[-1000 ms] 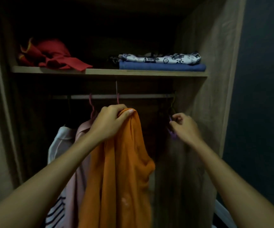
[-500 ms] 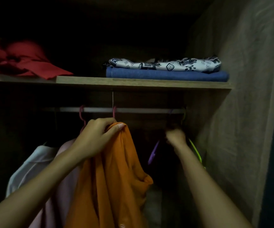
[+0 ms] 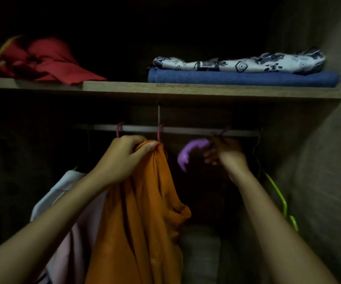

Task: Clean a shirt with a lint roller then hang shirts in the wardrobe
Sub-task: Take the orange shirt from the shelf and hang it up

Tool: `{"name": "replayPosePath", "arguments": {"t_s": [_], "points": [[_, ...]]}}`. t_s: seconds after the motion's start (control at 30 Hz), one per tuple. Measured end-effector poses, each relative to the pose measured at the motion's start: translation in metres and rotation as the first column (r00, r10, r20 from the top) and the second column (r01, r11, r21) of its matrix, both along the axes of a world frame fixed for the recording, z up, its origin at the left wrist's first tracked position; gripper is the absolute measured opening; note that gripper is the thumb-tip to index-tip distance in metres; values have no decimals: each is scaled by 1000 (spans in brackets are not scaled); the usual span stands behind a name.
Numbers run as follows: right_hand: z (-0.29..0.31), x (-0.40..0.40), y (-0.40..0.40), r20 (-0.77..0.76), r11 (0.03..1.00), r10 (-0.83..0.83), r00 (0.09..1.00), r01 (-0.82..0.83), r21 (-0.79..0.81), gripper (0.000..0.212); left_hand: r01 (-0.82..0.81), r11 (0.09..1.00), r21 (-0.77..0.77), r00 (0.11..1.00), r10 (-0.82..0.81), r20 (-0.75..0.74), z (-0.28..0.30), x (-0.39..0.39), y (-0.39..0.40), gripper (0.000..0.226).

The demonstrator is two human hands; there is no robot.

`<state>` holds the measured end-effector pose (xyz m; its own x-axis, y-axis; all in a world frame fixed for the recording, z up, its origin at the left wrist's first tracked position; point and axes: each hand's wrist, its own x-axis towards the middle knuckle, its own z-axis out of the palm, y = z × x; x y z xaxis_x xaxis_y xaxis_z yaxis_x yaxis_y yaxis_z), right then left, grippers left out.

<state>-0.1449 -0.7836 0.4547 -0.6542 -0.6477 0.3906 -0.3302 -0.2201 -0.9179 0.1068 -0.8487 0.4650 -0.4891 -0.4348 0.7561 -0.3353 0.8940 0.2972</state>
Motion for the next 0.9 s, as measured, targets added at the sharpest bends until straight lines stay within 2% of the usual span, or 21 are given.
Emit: {"name": "replayPosePath", "arguments": {"t_s": [0.1, 0.13, 0.2, 0.27, 0.33, 0.43, 0.53, 0.6, 0.67, 0.8, 0.9], "points": [[2, 24, 16, -209, 976, -199, 957, 214, 50, 40, 3, 1000, 21, 1000, -3, 9, -1, 13, -4, 37], [1, 30, 20, -222, 971, -231, 947, 239, 10, 37, 11, 999, 30, 1000, -11, 9, -2, 18, -3, 38], [1, 45, 27, -175, 982, -185, 967, 176, -64, 29, 19, 998, 59, 1000, -19, -2, -4, 30, -1, 26], [-2, 59, 32, -78, 990, -88, 993, 78, -114, 34, 21, 994, 106, 1000, -22, 15, -6, 43, 4, 22], [-7, 77, 35, 130, 977, 77, 988, -49, -208, 39, 11, 989, 147, 999, -18, 42, -10, 55, 11, 34], [-11, 111, 47, 397, 896, 309, 864, -125, -426, 39, 36, 971, 237, 996, -54, 71, -16, 73, 24, 38], [-10, 143, 59, 481, 771, 460, 746, -68, -633, 42, 112, 934, 341, 986, -147, 80, -22, 90, 38, 31], [-10, 165, 64, 507, 710, 512, 693, -10, -704, 45, 157, 913, 378, 977, -198, 73, -25, 101, 46, 30], [-13, 184, 68, 522, 692, 497, 693, 47, -721, 44, 194, 898, 396, 968, -240, 71, -29, 112, 55, 31], [-29, 217, 70, 546, 717, 425, 722, 100, -690, 43, 238, 882, 407, 958, -283, 53, -33, 138, 67, 35], [-61, 240, 64, 509, 818, 228, 830, 121, -563, 41, 315, 823, 473, 946, -314, -84, -35, 152, 77, 31]]}}
